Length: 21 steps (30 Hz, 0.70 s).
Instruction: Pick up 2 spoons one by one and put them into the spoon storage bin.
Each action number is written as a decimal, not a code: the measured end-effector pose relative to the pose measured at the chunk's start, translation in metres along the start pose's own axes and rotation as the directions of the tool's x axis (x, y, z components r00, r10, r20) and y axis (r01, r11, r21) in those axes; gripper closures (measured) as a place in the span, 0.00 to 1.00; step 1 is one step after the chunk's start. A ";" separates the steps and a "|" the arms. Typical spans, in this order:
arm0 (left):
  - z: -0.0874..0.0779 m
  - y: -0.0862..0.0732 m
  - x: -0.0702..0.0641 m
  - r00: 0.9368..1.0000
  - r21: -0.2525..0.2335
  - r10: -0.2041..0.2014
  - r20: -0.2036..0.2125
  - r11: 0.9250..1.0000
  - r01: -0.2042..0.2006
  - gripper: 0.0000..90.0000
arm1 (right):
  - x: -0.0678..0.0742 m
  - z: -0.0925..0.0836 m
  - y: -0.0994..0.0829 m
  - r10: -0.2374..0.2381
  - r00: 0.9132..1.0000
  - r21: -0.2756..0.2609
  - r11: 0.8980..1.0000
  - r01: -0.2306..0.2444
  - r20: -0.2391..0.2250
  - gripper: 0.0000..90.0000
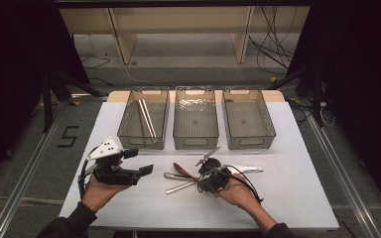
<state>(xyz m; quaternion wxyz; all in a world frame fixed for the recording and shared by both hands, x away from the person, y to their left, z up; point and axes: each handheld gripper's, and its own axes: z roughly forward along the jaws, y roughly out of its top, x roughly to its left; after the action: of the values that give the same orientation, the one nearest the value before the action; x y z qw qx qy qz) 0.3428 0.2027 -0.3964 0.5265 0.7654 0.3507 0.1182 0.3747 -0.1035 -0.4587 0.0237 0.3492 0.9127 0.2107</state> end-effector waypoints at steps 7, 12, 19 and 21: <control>0.000 0.000 0.000 1.000 0.000 0.000 0.001 1.000 0.000 0.18 | -0.001 -0.001 0.000 0.007 1.000 -0.004 1.000 -0.007 0.024 0.95; 0.000 0.000 0.000 1.000 -0.001 -0.001 0.000 1.000 0.001 0.18 | -0.001 -0.005 0.000 0.000 1.000 -0.024 1.000 0.000 0.025 0.95; -0.002 0.000 0.001 1.000 -0.019 -0.002 0.000 1.000 0.002 0.18 | -0.004 -0.020 0.003 0.006 1.000 -0.085 0.996 -0.004 0.022 0.95; -0.003 0.000 0.002 1.000 -0.019 0.003 -0.002 1.000 -0.003 0.18 | -0.007 -0.026 0.005 0.013 1.000 -0.109 0.994 -0.011 0.024 0.95</control>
<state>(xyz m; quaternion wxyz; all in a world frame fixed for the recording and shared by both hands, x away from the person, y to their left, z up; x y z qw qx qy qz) 0.3425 0.2060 -0.3959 0.5332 0.7607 0.3490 0.1233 0.3784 -0.1147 -0.4344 0.0529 0.3555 0.8974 0.2558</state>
